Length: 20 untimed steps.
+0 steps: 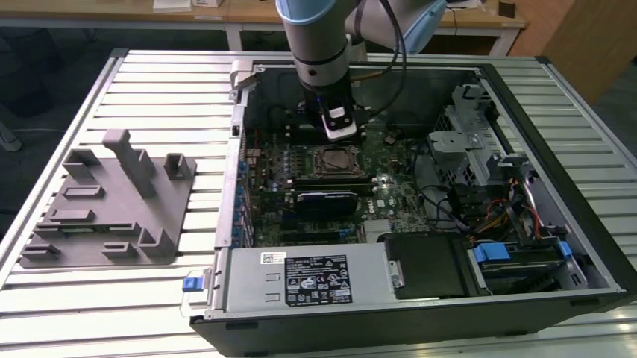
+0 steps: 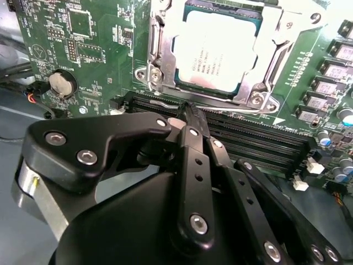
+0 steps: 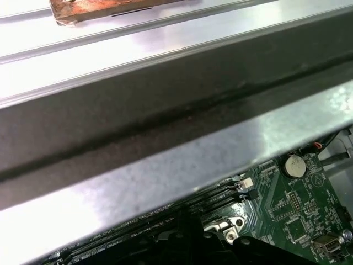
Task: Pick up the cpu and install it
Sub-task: 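Install the first cpu locking lever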
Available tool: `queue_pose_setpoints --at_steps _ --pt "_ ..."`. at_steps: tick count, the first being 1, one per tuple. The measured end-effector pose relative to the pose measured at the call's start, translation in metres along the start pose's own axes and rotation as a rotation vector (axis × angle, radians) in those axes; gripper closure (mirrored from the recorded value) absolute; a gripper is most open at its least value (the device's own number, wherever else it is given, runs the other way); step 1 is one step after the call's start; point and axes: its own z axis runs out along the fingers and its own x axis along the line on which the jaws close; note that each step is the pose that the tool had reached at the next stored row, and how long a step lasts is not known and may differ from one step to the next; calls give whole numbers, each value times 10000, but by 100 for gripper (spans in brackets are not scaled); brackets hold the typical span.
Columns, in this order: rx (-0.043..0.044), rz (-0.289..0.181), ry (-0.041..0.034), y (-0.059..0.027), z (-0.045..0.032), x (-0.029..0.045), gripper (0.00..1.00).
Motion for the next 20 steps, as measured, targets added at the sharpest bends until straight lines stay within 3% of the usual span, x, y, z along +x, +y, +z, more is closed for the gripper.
queue_pose_setpoints --at_steps 20 --pt "7 -221 36 -8 33 4 89"
